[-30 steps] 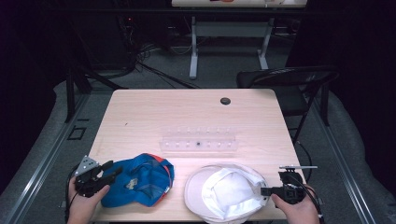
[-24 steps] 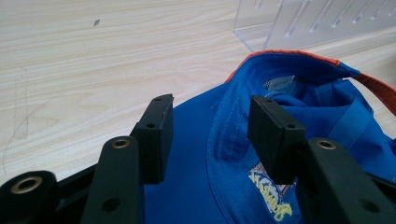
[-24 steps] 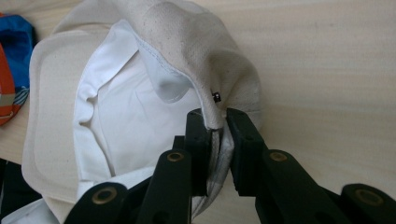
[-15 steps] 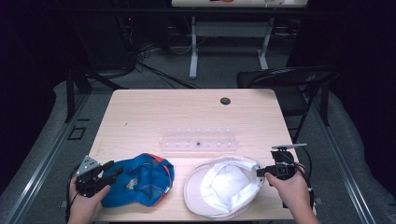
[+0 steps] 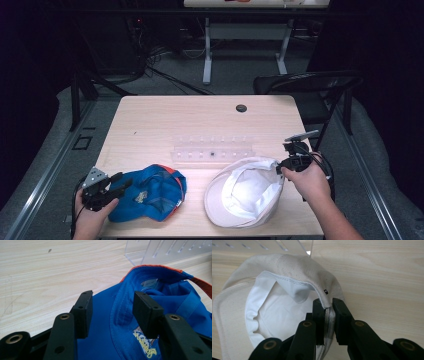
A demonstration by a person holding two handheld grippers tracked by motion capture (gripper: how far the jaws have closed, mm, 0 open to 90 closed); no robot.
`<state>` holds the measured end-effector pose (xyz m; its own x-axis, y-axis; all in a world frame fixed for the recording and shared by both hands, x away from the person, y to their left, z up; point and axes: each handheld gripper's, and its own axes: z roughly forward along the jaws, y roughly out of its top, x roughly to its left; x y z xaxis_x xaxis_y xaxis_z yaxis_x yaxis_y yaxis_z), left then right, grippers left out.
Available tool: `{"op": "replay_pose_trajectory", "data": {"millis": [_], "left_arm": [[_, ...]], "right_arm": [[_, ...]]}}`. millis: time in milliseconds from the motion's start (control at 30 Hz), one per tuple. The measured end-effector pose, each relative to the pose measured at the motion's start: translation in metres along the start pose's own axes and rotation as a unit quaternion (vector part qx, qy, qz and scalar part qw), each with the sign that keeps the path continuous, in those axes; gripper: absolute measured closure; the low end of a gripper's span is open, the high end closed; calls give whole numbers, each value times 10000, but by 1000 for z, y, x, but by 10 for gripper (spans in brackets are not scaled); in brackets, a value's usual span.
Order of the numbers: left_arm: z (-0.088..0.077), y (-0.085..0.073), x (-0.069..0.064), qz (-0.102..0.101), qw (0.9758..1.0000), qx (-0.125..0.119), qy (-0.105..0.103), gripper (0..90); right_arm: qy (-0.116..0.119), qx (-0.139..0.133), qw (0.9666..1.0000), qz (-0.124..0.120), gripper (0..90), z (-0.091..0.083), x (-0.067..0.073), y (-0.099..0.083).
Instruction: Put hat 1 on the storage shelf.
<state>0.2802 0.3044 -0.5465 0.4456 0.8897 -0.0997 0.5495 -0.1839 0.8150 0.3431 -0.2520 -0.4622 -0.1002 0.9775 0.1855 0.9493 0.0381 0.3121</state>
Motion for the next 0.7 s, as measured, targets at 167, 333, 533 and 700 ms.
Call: {"op": "replay_pose_trajectory", "data": {"millis": [167,333,533,700], "left_arm": [[0,0,1,-4,10000,39,2,510],[1,0,0,-6,10000,18,-10,510],[1,0,1,-9,10000,54,-14,510],[1,0,1,-15,10000,46,-19,510]], "right_arm": [[-201,242,9994,-169,811,-6,7,8],[-345,555,9976,-214,811,-19,15,21],[-545,675,9956,-360,811,-35,26,29],[-700,838,9929,-481,811,-46,34,34]]}}
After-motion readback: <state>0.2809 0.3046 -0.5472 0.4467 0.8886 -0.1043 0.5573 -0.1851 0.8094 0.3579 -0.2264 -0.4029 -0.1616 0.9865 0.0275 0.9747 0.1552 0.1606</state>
